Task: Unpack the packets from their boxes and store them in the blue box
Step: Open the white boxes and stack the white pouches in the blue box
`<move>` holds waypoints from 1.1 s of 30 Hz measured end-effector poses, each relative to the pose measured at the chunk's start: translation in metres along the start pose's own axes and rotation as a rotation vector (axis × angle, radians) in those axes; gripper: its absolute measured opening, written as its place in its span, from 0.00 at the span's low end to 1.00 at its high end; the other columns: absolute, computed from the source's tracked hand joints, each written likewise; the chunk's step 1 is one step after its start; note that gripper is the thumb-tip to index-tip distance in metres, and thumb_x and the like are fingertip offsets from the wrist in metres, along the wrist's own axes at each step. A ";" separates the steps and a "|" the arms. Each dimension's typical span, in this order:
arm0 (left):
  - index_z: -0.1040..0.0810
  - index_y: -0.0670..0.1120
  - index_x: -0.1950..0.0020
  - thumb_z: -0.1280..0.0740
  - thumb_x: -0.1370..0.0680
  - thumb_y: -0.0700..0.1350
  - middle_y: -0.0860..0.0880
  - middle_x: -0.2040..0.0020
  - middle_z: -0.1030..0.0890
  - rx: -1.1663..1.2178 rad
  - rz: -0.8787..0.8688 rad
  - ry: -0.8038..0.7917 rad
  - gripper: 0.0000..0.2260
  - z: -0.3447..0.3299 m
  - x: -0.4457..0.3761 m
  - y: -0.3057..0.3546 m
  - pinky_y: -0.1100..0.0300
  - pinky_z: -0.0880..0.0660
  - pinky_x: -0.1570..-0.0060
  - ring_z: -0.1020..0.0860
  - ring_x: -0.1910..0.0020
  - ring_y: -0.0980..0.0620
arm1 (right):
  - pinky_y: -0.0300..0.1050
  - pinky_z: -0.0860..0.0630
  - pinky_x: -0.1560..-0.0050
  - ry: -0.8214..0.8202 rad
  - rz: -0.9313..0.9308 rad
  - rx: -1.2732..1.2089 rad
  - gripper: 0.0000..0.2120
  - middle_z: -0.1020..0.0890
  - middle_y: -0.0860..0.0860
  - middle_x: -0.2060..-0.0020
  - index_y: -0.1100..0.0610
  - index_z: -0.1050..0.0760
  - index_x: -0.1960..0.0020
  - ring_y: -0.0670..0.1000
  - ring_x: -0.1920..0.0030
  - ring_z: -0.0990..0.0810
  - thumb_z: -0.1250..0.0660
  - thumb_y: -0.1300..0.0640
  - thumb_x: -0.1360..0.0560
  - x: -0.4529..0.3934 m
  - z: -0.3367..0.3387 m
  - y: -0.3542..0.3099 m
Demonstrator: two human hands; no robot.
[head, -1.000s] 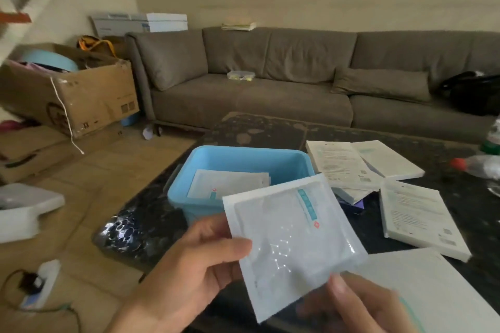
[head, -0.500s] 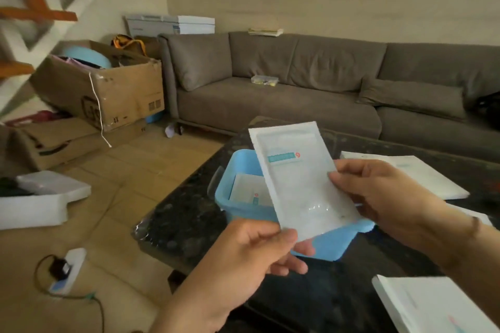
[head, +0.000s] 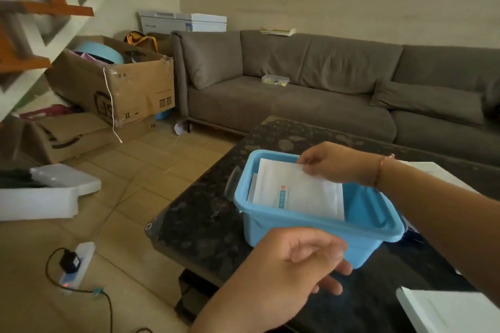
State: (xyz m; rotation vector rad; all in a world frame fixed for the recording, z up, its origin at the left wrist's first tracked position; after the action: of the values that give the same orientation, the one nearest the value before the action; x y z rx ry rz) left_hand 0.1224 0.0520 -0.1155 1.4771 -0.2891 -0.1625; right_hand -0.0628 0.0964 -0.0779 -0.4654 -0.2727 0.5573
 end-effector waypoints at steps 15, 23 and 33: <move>0.21 0.53 0.40 0.36 0.28 0.60 0.54 0.46 0.15 0.025 -0.008 -0.015 0.20 -0.007 -0.005 -0.002 0.62 0.23 0.49 0.17 0.52 0.55 | 0.43 0.29 0.40 0.090 0.150 0.359 0.15 0.21 0.50 0.42 0.52 0.23 0.38 0.50 0.43 0.24 0.36 0.48 0.22 0.008 -0.031 -0.019; 0.21 0.54 0.41 0.35 0.24 0.57 0.54 0.47 0.15 0.002 0.008 -0.018 0.15 -0.010 -0.007 -0.004 0.58 0.23 0.45 0.17 0.48 0.52 | 0.47 0.27 0.37 0.047 0.133 0.326 0.21 0.21 0.50 0.39 0.50 0.29 0.31 0.52 0.41 0.22 0.37 0.44 0.22 0.000 -0.039 -0.013; 0.17 0.46 0.50 0.36 0.19 0.47 0.50 0.51 0.14 -0.128 0.118 -0.075 0.09 -0.023 -0.011 -0.022 0.60 0.22 0.52 0.16 0.49 0.51 | 0.25 0.28 0.60 0.806 0.341 0.032 0.06 0.18 0.38 0.59 0.48 0.21 0.55 0.37 0.58 0.20 0.35 0.47 0.25 0.198 0.054 0.002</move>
State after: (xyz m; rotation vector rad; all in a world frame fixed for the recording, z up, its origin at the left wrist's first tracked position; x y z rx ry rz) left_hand 0.1196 0.0747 -0.1404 1.3254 -0.4178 -0.1390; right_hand 0.0779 0.2284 -0.0081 -0.6728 0.5948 0.6583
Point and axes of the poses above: each hand's wrist, its own x-axis away from the middle knuckle, its own z-axis out of the back of the hand, y = z × x, the point moved 9 cm from there along -x, towards the middle knuckle
